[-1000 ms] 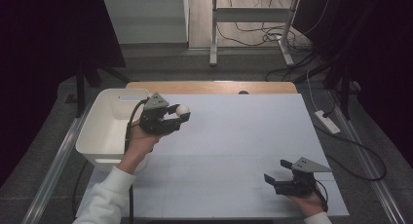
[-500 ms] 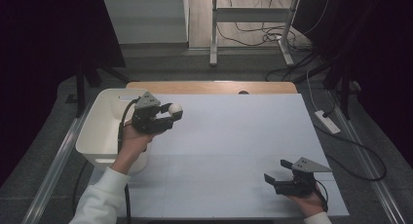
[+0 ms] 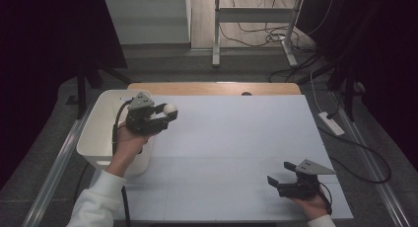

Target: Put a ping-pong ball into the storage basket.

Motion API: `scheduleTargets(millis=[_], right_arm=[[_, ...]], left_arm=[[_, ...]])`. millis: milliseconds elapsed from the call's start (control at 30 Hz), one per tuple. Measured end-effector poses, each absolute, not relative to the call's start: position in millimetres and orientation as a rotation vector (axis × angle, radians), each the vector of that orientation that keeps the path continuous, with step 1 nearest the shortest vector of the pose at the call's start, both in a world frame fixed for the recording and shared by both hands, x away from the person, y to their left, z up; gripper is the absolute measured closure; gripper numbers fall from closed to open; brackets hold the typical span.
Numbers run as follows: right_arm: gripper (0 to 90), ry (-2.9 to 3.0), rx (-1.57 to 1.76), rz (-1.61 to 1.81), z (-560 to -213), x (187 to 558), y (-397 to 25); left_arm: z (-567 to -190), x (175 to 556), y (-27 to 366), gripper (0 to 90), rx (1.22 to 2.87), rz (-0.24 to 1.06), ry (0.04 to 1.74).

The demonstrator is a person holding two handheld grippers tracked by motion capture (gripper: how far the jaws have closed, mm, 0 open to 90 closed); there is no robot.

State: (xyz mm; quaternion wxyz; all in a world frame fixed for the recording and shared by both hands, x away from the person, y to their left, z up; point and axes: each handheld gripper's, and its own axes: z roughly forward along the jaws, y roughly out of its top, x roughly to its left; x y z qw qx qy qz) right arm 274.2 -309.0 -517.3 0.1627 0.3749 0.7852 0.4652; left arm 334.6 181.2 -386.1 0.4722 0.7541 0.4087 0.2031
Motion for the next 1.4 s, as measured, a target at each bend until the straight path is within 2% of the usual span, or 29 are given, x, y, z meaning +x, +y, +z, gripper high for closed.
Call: scheduleTargets(millis=[1400], right_arm=[[10.5, 2.241, 1.072, 1.325, -518.0, 275.0, -309.1]], left_arm=[[-389.4, 339.9, 249.0, 50.8, 1.77, 0.565, 1.205]])
